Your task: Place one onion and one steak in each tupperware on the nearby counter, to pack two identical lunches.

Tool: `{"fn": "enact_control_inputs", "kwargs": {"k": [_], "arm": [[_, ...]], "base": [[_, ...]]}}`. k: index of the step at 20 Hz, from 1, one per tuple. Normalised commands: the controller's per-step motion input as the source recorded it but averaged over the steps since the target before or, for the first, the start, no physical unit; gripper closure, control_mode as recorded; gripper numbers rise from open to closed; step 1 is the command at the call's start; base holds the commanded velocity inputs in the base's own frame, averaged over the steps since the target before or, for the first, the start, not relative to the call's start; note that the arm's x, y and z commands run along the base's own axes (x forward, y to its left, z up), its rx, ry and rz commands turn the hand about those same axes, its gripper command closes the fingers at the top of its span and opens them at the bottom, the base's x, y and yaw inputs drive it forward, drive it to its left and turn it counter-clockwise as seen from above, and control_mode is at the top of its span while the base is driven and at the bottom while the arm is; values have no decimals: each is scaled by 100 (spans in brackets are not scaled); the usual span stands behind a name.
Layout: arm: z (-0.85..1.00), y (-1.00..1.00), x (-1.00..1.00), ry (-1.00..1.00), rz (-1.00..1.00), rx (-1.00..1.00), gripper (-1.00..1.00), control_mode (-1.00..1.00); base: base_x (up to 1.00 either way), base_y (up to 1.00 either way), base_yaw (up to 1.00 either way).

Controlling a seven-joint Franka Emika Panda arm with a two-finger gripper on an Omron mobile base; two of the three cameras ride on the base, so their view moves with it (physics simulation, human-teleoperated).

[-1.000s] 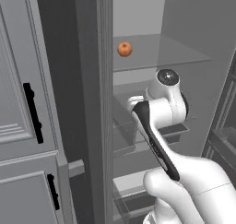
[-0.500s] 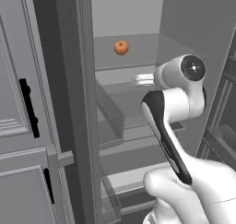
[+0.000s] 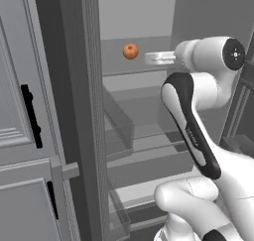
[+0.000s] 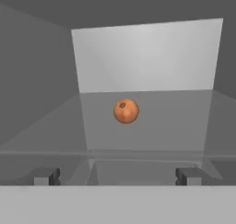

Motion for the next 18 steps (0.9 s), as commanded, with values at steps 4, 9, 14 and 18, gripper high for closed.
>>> {"fn": "enact_control_inputs", "kwargs": {"k": [4, 9, 14, 18], "arm": [[18, 31, 47, 44, -1, -2, -100, -100], [-23, 11, 38, 1, 0, 0, -100, -100], [-32, 3, 79, 0, 0, 0, -100, -100], [-11, 0, 100, 0, -2, 0, -100, -100]], "base": [[0, 0, 0], [0, 0, 0], [0, 0, 0], [0, 0, 0]]}}
